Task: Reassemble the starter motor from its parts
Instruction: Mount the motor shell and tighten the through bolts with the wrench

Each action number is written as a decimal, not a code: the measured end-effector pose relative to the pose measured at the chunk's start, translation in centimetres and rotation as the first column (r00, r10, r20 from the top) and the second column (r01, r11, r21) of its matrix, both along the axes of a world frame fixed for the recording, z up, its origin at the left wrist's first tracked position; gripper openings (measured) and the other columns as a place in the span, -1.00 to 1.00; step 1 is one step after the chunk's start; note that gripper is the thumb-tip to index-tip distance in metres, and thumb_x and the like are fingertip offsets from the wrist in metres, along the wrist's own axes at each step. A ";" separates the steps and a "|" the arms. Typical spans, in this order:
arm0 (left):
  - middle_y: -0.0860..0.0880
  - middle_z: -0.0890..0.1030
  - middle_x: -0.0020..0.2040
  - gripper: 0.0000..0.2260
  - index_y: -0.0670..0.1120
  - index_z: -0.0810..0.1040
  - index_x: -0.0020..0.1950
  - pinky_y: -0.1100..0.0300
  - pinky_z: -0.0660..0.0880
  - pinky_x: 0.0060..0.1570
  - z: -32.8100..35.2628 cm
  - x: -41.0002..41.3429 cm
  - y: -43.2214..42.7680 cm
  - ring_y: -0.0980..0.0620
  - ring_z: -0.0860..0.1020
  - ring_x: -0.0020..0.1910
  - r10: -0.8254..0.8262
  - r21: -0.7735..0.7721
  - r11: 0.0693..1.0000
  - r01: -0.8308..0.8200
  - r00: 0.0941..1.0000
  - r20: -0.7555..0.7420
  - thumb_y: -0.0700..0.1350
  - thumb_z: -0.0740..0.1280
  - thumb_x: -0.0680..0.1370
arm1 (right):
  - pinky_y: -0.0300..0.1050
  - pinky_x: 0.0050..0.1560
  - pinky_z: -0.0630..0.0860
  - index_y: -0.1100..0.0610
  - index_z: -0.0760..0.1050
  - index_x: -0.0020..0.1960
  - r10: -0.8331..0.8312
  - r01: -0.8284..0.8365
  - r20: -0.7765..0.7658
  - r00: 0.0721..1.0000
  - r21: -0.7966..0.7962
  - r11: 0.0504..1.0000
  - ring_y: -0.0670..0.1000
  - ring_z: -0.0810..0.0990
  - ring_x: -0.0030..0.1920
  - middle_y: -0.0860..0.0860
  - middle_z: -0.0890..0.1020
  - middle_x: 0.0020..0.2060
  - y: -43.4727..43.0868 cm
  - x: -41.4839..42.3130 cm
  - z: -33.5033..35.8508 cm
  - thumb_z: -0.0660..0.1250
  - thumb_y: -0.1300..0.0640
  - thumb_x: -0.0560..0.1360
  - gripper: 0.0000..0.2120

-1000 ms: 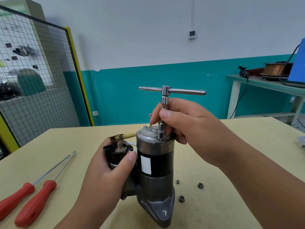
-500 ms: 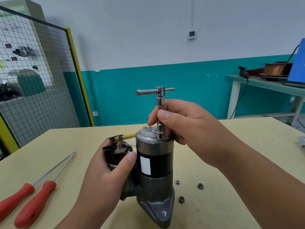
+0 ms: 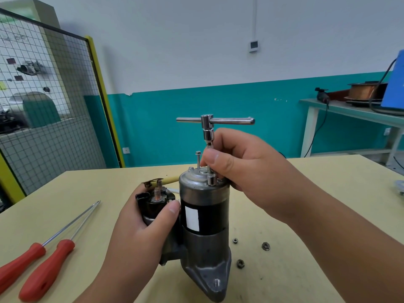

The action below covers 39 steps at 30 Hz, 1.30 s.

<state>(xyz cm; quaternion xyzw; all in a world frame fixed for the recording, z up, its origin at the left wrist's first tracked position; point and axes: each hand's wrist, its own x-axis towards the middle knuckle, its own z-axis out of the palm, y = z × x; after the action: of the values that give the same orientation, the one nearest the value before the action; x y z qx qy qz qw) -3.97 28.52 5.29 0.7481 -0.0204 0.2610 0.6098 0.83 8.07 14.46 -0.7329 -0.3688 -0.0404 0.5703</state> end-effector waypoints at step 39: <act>0.11 0.73 -0.10 -0.60 0.24 0.65 0.10 -0.09 0.57 -0.24 -0.5 0.6 0.6 -0.04 0.72 -0.10 0.001 0.000 1.000 -0.001 1.000 -0.017 0.33 0.39 0.32 | -0.43 -0.32 0.37 0.04 0.56 -0.07 0.039 -0.038 -0.025 0.999 0.045 0.998 -0.24 0.45 -0.33 -0.20 0.52 -0.34 0.1 0.3 -0.4 0.26 -0.08 0.60 -0.78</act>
<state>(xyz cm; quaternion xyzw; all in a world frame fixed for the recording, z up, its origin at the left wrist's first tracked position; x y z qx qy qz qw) -3.39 29.09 4.78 0.7502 -0.0148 0.2549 0.6099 1.16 8.15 14.10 -0.7134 -0.3742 -0.0280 0.5918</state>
